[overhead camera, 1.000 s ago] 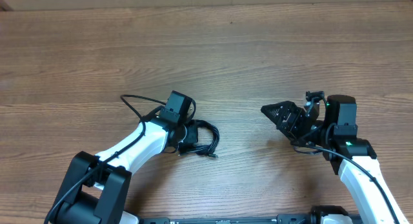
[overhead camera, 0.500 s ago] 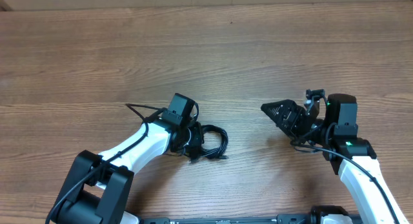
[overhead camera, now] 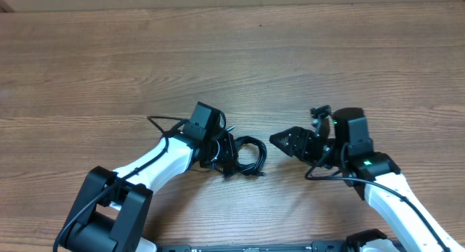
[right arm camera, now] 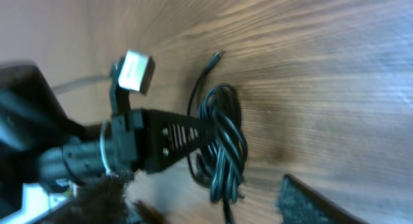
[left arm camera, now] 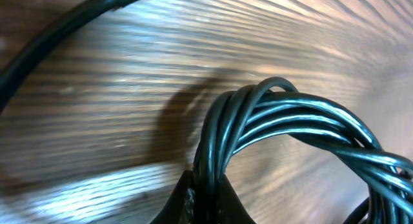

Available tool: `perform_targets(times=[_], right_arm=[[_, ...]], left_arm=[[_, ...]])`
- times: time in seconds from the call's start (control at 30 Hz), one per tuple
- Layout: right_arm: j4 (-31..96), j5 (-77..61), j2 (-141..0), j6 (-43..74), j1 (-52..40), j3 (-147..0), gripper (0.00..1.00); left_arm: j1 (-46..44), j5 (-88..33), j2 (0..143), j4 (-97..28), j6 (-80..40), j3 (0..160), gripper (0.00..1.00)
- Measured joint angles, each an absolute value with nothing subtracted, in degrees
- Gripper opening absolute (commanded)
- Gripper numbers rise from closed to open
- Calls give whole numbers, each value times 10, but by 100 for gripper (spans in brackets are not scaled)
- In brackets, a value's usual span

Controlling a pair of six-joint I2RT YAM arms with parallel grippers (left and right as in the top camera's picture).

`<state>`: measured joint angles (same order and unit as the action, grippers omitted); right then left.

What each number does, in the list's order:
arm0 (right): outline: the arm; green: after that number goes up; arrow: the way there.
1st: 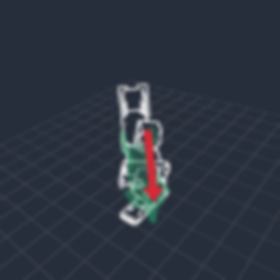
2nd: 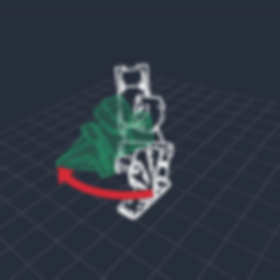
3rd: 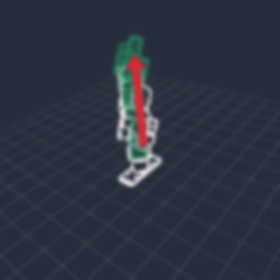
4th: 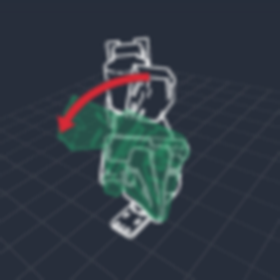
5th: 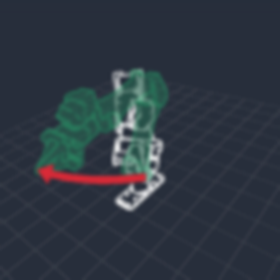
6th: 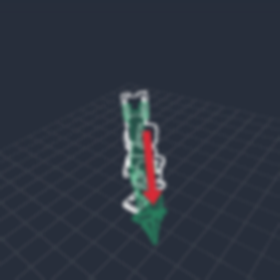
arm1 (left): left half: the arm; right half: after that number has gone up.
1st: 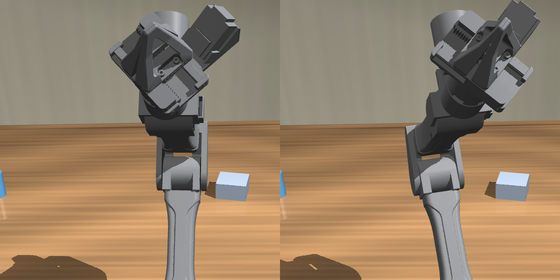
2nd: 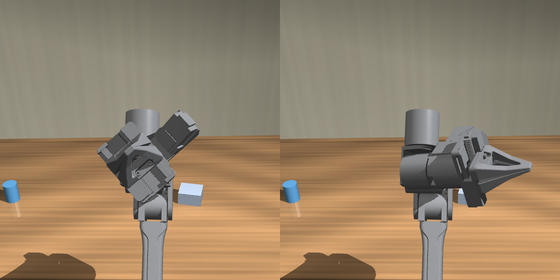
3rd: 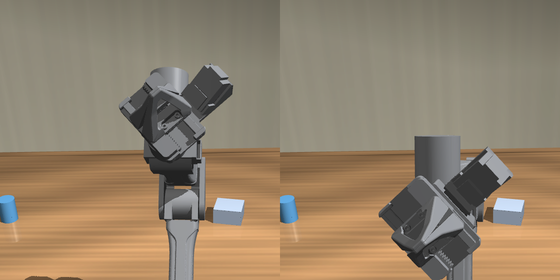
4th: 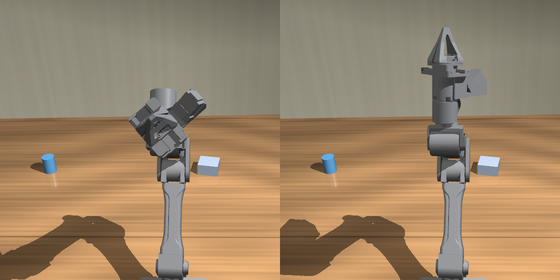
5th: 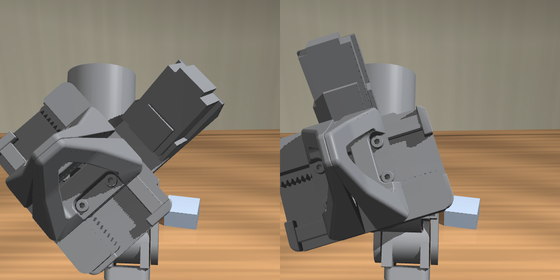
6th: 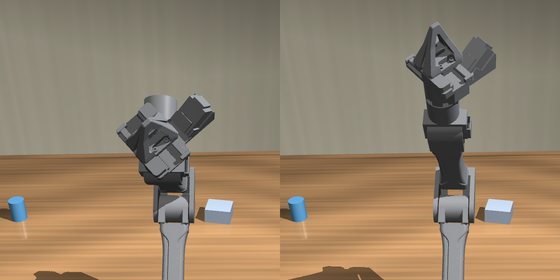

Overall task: Untangle cables
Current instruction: 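Move the right gripper toward the coil held by the left gripper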

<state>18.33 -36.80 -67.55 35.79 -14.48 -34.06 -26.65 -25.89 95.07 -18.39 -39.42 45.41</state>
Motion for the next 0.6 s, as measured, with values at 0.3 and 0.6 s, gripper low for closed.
perform_targets(times=[0.3,0.6], right_arm=[[113,-346,-715,360,-204,-341,41],[105,-328,-745,370,-214,-341,16]], left_arm=[[-267,-305,930,-184,-269,464,4],[-266,-280,872,-189,-236,464,4]])
